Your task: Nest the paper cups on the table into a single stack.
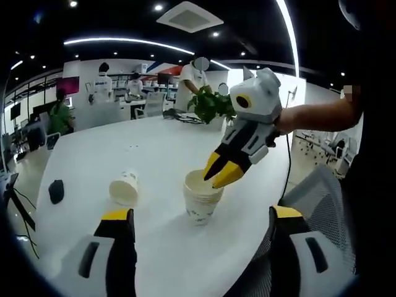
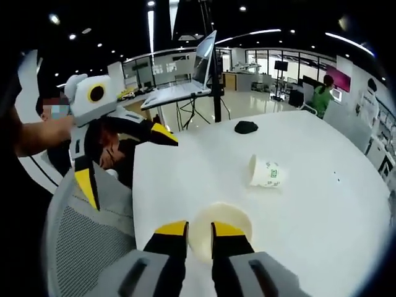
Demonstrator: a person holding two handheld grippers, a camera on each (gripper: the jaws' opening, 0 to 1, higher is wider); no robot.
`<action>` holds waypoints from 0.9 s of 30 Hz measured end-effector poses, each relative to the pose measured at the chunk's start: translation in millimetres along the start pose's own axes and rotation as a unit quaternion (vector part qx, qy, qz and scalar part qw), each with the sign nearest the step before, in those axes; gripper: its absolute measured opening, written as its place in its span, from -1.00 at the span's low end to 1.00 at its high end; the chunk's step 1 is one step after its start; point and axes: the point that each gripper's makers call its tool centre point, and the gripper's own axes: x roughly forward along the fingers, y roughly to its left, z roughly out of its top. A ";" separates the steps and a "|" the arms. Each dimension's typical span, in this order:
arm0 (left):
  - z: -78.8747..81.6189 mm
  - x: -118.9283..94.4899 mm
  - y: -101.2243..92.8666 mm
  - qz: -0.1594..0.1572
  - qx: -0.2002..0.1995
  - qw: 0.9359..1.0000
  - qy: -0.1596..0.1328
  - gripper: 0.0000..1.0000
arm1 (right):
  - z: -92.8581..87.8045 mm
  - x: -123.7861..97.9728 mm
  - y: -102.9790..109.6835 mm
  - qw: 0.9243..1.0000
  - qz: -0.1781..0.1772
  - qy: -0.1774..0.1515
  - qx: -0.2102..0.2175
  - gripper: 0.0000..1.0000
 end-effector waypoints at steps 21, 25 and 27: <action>4.9 36.8 37.0 -0.013 0.010 1.000 0.018 0.65 | -22.6 -45.2 -9.6 0.989 -0.071 -0.085 0.094 -0.32; 5.4 45.4 54.5 -0.005 0.010 1.000 0.024 0.54 | -29.5 -51.2 -3.8 0.987 -0.081 -0.097 0.101 -0.17; 8.2 49.6 62.0 -0.003 0.009 1.000 0.021 0.53 | -33.8 -54.2 -2.9 0.986 -0.089 -0.101 0.101 -0.07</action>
